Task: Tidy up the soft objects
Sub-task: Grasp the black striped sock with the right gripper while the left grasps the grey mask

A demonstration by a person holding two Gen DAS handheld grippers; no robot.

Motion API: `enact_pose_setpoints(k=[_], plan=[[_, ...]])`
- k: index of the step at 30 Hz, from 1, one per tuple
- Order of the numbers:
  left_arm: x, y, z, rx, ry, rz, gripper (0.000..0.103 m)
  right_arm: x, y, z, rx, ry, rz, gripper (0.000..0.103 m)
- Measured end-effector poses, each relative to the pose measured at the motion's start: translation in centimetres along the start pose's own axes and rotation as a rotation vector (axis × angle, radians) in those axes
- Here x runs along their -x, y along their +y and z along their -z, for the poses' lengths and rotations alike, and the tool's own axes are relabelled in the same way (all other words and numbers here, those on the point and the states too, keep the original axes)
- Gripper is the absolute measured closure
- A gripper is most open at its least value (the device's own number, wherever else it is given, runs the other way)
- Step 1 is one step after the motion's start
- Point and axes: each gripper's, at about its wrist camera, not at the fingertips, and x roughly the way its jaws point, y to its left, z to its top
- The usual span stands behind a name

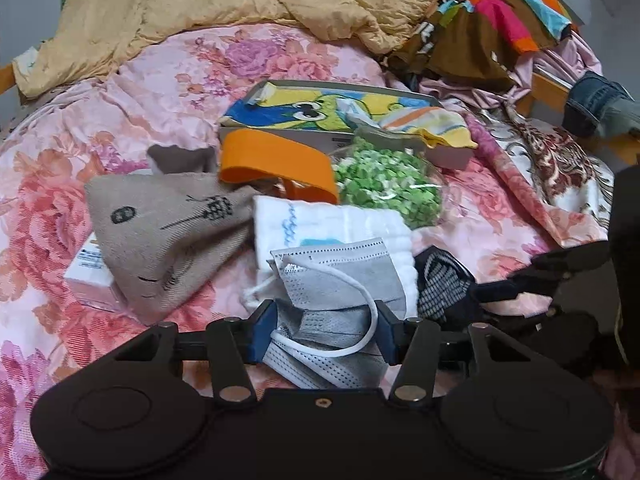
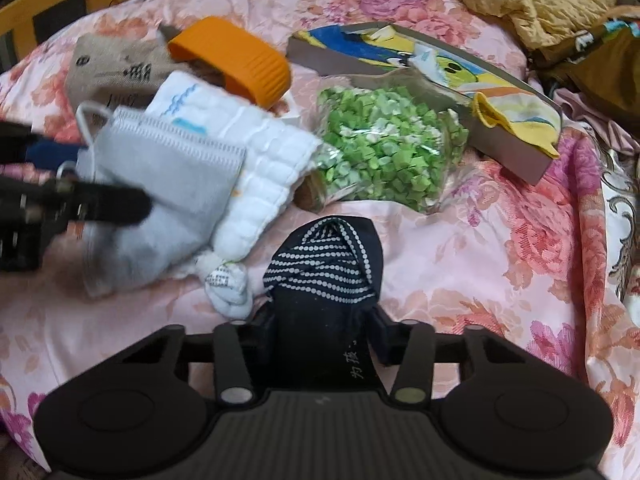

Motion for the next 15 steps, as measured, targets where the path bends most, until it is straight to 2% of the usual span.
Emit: enact_pose_setpoints(k=[2, 5, 13, 15], plan=[[-0.1, -0.3, 0.2, -0.016, 0.006, 0.014, 0.052, 0.2, -0.3, -0.1, -0.019, -0.020, 0.000, 0.069], [-0.2, -0.7, 0.4, -0.040, 0.015, 0.030, 0.057, 0.5, -0.4, -0.1, -0.028, -0.048, 0.005, 0.075], [-0.1, -1.0, 0.6, -0.051, 0.008, 0.058, 0.073, 1.1, -0.2, -0.2, -0.029, -0.097, 0.009, 0.085], [0.1, -1.0, 0.6, -0.052, -0.011, 0.053, 0.075, 1.4, -0.3, -0.2, -0.032, -0.120, 0.015, 0.088]])
